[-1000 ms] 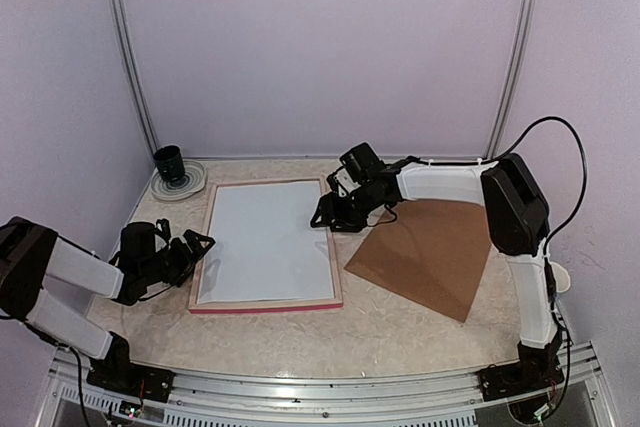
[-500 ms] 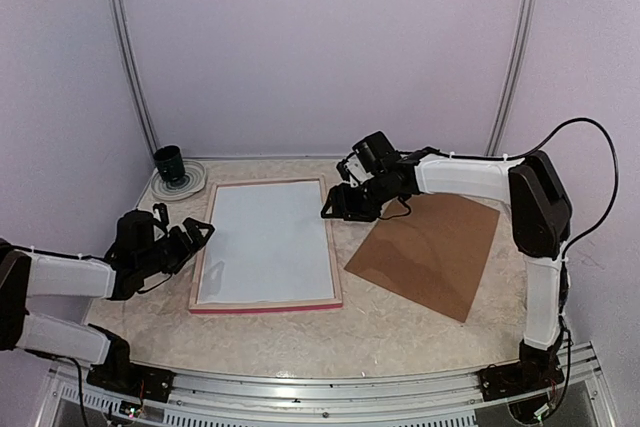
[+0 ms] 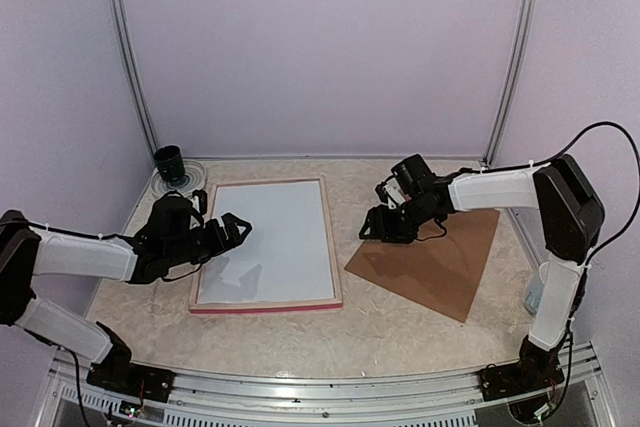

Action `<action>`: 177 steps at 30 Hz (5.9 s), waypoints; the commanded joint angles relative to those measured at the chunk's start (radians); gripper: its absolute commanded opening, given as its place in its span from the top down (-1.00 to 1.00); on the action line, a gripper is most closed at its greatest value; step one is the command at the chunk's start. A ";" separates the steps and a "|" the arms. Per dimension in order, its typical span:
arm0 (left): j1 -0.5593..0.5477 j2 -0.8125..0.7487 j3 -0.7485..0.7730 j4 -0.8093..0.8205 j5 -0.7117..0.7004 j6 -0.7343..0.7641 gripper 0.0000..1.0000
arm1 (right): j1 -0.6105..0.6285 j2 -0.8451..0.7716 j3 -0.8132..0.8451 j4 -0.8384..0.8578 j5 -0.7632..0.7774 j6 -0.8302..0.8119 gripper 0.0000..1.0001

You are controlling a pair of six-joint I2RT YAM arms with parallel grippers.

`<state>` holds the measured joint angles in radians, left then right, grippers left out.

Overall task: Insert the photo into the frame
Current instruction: Place the photo on the mat board, then pick up the backboard from the center of the board, then turn over the backboard.

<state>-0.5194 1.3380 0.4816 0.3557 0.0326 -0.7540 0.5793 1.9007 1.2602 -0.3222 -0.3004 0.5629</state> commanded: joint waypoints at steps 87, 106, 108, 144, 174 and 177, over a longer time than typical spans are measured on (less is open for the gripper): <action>-0.413 1.075 1.230 -0.363 0.229 0.287 -0.98 | -0.689 -0.500 -0.648 0.254 -0.288 0.123 -0.62; -0.414 1.060 1.204 -0.363 0.231 0.285 -0.98 | -0.690 -0.640 -0.564 0.267 -0.487 0.156 -0.60; -0.415 1.057 1.200 -0.363 0.229 0.288 -0.98 | -0.690 -0.648 -0.565 0.298 -0.516 0.169 -0.60; -0.365 0.894 1.027 -0.239 0.262 0.232 -0.98 | -0.585 -0.522 -0.608 1.048 -0.694 0.555 -0.59; -0.315 0.837 1.003 -0.202 0.294 0.201 -0.98 | -0.415 -0.345 -0.475 1.432 -0.703 0.890 -0.59; -0.296 0.810 0.993 -0.174 0.314 0.187 -0.98 | -0.391 -0.333 -0.468 1.435 -0.700 0.888 -0.59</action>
<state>-0.8352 2.2051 1.4982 0.1520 0.3237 -0.5526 0.1448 1.5539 0.7582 1.0748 -0.9653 1.4528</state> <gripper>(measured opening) 0.989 0.796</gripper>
